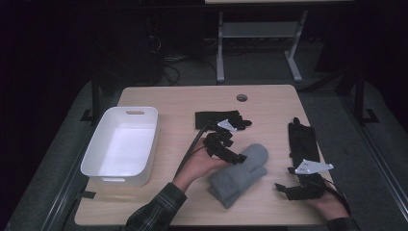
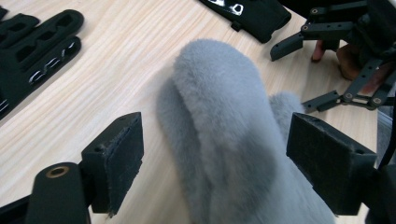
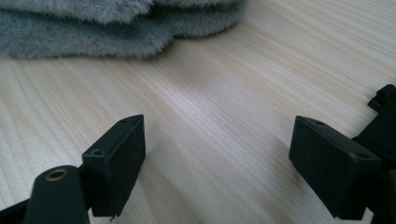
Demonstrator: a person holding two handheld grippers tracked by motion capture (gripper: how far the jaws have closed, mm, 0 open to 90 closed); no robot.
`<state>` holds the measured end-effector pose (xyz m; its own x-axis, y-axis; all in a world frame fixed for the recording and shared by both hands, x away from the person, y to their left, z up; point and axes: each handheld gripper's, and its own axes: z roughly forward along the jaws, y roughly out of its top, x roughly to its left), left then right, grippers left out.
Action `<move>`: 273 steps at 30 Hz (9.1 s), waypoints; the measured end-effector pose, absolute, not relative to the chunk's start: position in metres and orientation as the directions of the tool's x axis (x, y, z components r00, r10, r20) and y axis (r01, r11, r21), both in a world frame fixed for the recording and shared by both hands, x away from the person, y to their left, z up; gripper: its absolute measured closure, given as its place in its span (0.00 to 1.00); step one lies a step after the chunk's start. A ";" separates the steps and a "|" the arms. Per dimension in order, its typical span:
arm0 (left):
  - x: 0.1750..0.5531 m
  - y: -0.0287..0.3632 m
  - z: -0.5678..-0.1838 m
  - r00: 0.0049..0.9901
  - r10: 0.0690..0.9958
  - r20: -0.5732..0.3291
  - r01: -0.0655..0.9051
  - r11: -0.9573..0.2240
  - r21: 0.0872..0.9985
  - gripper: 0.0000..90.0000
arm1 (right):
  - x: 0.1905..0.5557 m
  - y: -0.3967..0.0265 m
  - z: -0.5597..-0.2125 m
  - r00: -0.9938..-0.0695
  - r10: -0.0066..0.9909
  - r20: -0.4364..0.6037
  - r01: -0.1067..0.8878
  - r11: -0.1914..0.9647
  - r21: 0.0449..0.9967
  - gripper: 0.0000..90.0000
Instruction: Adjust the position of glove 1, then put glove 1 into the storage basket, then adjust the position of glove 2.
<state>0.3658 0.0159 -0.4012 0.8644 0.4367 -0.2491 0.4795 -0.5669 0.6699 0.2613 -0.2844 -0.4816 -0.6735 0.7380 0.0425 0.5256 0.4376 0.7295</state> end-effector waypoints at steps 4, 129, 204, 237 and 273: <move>0.372 0.008 -0.415 0.859 0.437 -0.267 0.496 -0.584 0.642 0.19 | 0.261 -0.285 -0.482 -0.675 0.737 0.043 0.525 0.439 0.730 0.20; 0.379 0.328 -0.291 0.607 0.739 -0.290 0.660 -0.266 0.702 0.81 | 0.263 -0.284 -0.482 -0.668 0.743 0.037 0.525 0.436 0.731 0.21; 0.362 0.217 -0.357 0.718 0.674 -0.176 0.563 -0.412 0.717 0.22 | 0.263 -0.282 -0.482 -0.650 0.759 0.035 0.540 0.429 0.724 0.16; 0.313 0.148 -0.451 0.805 0.581 -0.119 0.499 -0.555 0.666 0.19 | 0.262 -0.282 -0.482 -0.653 0.756 0.038 0.539 0.429 0.724 0.15; 0.305 0.150 -0.478 0.858 0.514 -0.004 0.357 -0.591 0.723 0.14 | 0.279 -0.286 -0.445 -0.611 0.790 0.046 0.549 0.381 0.744 0.89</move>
